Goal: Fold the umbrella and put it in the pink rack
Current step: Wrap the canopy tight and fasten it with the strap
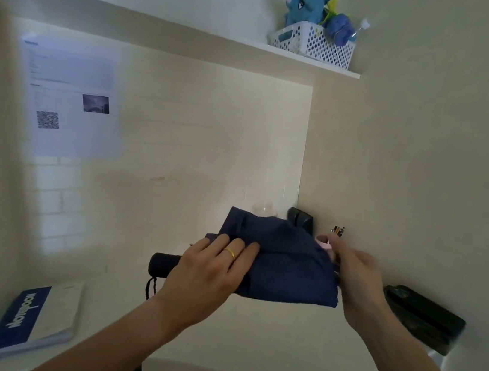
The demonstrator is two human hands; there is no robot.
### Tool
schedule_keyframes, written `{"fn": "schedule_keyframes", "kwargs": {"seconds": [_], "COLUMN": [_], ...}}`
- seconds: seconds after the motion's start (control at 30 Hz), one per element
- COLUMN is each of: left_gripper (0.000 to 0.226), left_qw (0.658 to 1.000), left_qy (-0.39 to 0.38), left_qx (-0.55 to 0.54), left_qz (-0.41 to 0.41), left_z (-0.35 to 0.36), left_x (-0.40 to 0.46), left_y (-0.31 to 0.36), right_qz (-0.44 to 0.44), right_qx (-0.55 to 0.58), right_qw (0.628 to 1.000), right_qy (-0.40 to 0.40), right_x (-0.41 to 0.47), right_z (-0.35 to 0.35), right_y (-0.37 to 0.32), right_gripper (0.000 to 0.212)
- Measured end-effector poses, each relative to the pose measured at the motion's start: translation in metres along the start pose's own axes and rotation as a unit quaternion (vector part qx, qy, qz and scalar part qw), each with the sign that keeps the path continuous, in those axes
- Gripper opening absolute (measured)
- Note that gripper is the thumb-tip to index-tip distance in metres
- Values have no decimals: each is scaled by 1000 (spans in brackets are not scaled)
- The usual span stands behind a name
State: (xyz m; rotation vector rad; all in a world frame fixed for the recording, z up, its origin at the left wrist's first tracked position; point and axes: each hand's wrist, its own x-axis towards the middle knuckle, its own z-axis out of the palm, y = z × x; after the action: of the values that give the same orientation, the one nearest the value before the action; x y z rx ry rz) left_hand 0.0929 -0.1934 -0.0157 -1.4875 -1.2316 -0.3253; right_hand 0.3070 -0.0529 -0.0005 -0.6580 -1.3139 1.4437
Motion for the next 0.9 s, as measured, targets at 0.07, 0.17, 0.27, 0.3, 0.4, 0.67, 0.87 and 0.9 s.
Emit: {"fn": "schedule_keyframes", "kwargs": {"seconds": [0.07,0.17,0.27,0.3,0.4,0.67,0.87,0.9], "left_gripper": [48,41,33,30,35,42,37,35], "left_qw": [1000,999,997,997,994,987,985,985], "left_qy": [15,28,47,57,94,144,153,152], "left_qx": [20,36,42,46,58,68,76,81], "left_qz": [7,30,41,36,15,14,19,26], "left_z": [-1,-2,-3,-5,-9,-18,-25,-26], "left_x": [-7,-13,-16,-15,-13,-14,-9,-8], "left_y": [-2,-3,-2,-1,-1,-9,-8,-9], "right_qz": [-23,-175,-309,-353,-451,-502,-523,-484], "right_qx": [-23,-173,-243,-234,-226,-266,-296,-285], "right_qw": [999,958,908,895,854,821,798,827], "right_qy": [-32,-146,-145,-139,-129,-60,-42,-41], "right_x": [-4,-18,-23,-24,-32,-54,-55,-56], "right_z": [2,5,13,15,15,22,33,36], "right_y": [-15,-28,-25,-23,-22,-32,-38,-41], "right_gripper": [49,30,35,27,22,23,11,5]}}
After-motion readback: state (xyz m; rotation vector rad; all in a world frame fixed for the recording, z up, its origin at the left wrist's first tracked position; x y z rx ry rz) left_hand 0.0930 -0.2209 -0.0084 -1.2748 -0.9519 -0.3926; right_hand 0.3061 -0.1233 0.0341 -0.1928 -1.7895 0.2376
